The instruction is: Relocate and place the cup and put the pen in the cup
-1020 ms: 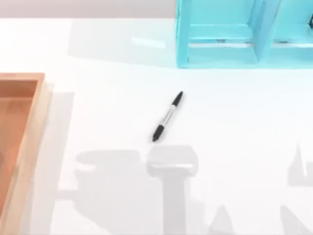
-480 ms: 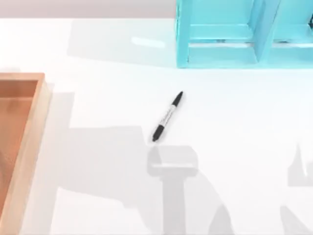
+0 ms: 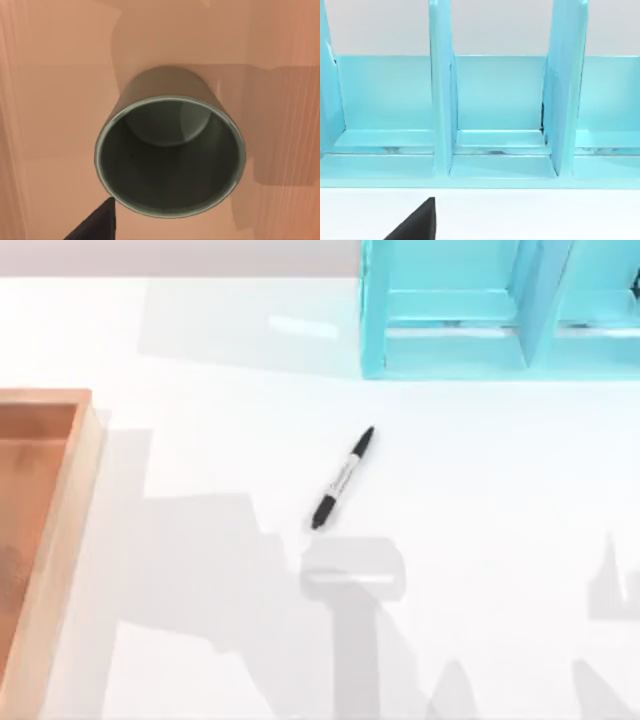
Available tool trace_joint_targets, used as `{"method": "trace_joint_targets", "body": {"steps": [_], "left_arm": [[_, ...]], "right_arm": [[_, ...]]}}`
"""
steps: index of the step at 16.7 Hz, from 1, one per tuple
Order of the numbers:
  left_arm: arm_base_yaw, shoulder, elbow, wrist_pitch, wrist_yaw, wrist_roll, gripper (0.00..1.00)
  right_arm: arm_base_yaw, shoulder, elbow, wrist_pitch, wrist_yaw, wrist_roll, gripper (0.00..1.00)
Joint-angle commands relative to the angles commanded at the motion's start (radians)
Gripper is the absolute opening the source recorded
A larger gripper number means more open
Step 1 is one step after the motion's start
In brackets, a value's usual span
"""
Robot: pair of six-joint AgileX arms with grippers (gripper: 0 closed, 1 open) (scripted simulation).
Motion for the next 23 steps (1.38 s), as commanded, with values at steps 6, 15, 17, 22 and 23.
{"method": "trace_joint_targets", "body": {"steps": [6, 15, 17, 22, 23], "left_arm": [[0.005, 0.061, -0.189, 0.256, 0.000, 0.006, 1.00], [0.005, 0.065, -0.199, 0.267, 0.000, 0.006, 0.70], [0.005, 0.065, -0.199, 0.267, 0.000, 0.006, 0.55], [0.005, 0.065, -0.199, 0.267, 0.000, 0.006, 0.17], [0.005, 0.065, -0.199, 0.267, 0.000, 0.006, 0.10]], "right_arm": [[0.000, 0.000, 0.000, 0.000, 0.000, 0.000, 1.00], [0.000, 0.000, 0.000, 0.000, 0.000, 0.000, 1.00], [0.000, 0.000, 0.000, 0.000, 0.000, 0.000, 1.00], [0.000, 0.000, 0.000, 0.000, 0.000, 0.000, 1.00], [0.000, 0.000, 0.000, 0.000, 0.000, 0.000, 1.00]]}}
